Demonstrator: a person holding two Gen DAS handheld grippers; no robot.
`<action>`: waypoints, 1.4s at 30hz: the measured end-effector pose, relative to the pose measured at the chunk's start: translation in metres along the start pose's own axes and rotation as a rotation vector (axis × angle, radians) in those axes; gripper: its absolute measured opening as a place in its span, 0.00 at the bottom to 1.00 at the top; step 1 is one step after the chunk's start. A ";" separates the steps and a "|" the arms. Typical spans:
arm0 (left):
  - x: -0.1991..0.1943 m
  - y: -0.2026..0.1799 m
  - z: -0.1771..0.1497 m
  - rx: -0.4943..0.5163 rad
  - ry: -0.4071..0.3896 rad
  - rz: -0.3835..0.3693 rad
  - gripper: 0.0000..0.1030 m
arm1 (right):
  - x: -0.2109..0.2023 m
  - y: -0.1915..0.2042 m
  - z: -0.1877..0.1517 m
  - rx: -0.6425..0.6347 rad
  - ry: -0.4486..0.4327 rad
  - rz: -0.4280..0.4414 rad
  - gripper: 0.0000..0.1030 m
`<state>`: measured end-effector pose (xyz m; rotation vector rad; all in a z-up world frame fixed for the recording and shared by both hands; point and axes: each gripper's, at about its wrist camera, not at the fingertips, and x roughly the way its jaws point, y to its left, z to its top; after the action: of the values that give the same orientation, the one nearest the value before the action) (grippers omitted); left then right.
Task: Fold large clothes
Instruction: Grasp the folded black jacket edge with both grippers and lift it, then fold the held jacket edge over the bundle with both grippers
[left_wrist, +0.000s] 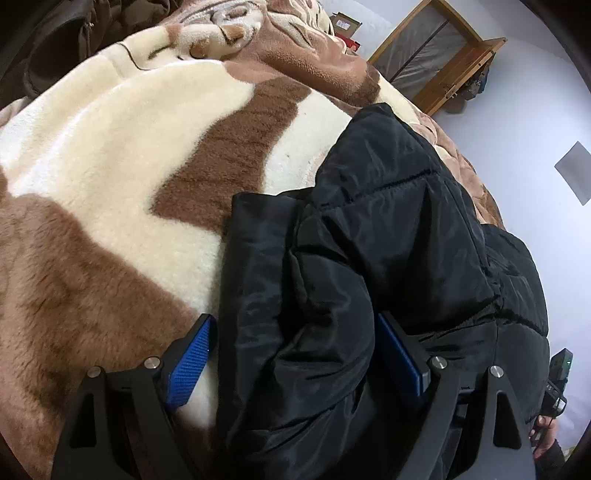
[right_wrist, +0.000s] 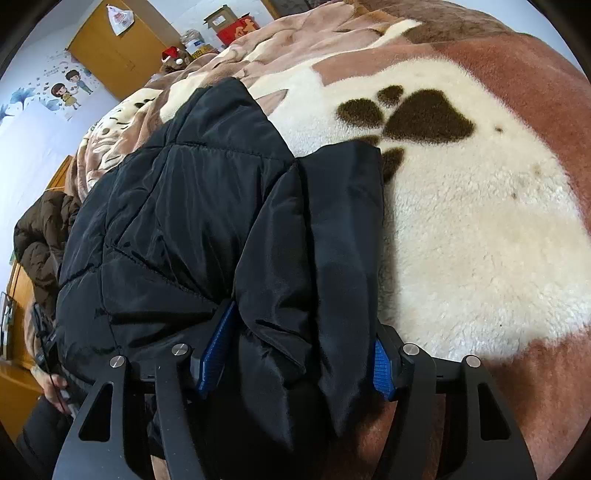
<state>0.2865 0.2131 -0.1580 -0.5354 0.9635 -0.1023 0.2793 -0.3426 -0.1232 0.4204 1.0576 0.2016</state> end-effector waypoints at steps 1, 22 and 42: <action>0.002 -0.001 0.002 0.004 0.006 0.000 0.87 | 0.003 0.000 0.003 0.001 0.004 0.001 0.62; -0.057 -0.063 0.017 0.114 -0.058 0.046 0.25 | -0.047 0.042 0.019 -0.089 -0.043 -0.012 0.21; -0.146 -0.151 0.006 0.183 -0.162 -0.079 0.25 | -0.170 0.035 0.009 -0.109 -0.195 0.007 0.20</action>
<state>0.2298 0.1311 0.0268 -0.4062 0.7662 -0.2133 0.2064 -0.3737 0.0320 0.3382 0.8494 0.2184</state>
